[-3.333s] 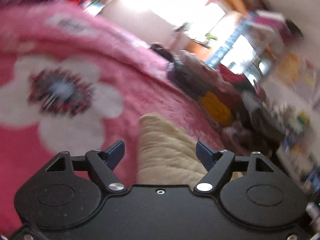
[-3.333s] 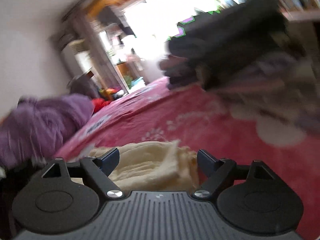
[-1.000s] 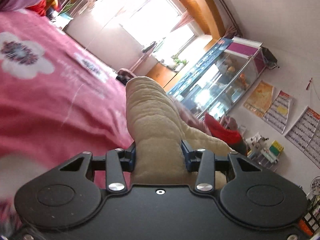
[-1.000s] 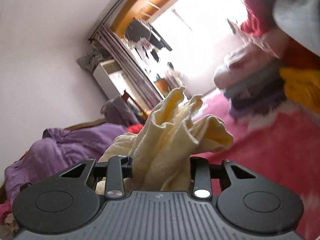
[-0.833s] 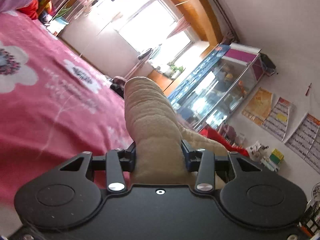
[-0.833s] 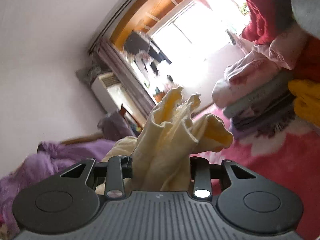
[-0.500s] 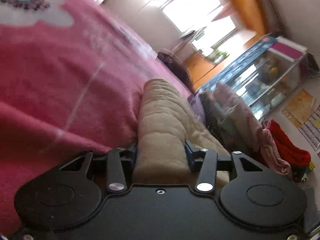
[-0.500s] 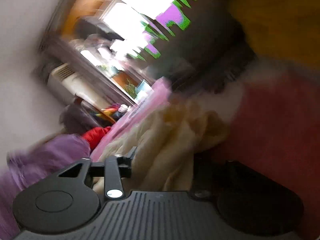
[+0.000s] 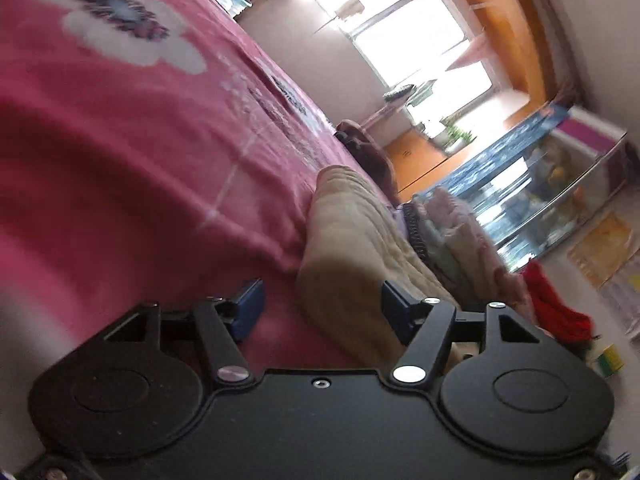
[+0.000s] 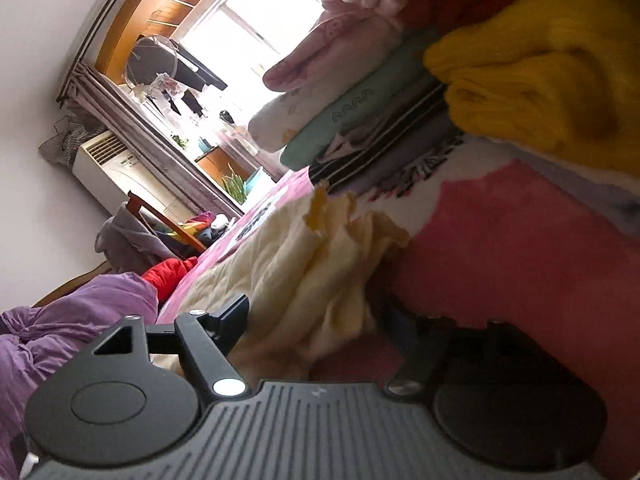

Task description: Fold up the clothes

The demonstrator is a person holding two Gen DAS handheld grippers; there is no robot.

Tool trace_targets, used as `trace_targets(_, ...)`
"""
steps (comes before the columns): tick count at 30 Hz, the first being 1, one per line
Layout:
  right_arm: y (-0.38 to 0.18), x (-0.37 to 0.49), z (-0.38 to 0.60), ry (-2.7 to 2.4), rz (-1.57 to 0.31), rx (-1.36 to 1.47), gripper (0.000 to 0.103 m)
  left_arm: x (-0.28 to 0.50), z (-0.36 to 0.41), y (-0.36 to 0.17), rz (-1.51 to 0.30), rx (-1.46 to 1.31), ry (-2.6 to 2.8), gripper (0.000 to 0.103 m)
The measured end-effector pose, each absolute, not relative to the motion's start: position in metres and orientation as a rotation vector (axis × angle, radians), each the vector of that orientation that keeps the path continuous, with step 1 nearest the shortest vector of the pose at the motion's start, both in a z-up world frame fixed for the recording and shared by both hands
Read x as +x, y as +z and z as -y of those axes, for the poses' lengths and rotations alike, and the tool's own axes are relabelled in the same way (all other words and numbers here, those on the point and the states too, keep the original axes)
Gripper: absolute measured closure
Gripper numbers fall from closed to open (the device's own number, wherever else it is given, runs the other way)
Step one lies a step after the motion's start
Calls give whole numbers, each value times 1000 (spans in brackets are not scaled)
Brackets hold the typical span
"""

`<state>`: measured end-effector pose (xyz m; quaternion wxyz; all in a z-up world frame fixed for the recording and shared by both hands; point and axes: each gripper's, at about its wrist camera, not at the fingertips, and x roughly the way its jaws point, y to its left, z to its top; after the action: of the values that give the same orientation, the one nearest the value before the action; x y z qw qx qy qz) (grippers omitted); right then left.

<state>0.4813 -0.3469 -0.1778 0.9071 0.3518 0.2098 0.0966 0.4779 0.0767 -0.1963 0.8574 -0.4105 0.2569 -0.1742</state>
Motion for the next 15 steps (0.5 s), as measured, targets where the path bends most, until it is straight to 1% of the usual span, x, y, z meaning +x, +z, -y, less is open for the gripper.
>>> trace_targets(2, -174, 464, 341, 224, -479, 695, 15, 451, -82, -199, -525, -891, -370, 38)
trace_targets(3, -172, 456, 333, 228, -515, 647, 13, 436, -84, -198, -532, -896, -370, 36)
trace_targets(5, -169, 435, 317, 229, -558, 551, 11, 413, -83, -196, -565, -892, -358, 36)
trace_targets(6, -168, 422, 308, 227, -567, 504, 9, 399, -80, -194, -569, -865, -344, 36)
trace_targets(7, -168, 409, 300, 226, -576, 458, 4, 386, -75, -191, -582, -826, -324, 36)
trace_targets(8, -168, 396, 294, 228, -596, 436, 3, 373, -69, -187, -594, -779, -305, 34)
trace_targets(9, -167, 381, 288, 227, -605, 407, 1, 358, -60, -182, -603, -708, -297, 27)
trace_targets(10, -166, 367, 281, 226, -615, 379, 0, 344, -52, -178, -612, -635, -290, 25)
trace_targets(12, -164, 339, 269, 223, -645, 321, 0, 312, -32, -170, -626, -453, -276, 16)
trace_targets(13, -164, 325, 263, 219, -664, 294, 0, 298, -22, -167, -633, -369, -261, 13)
trace_targets(14, -162, 312, 258, 211, -663, 269, 0, 284, -12, -164, -645, -281, -247, 7)
trace_targets(15, -164, 299, 254, 210, -692, 251, 0, 269, -1, -165, -677, -180, -233, 5)
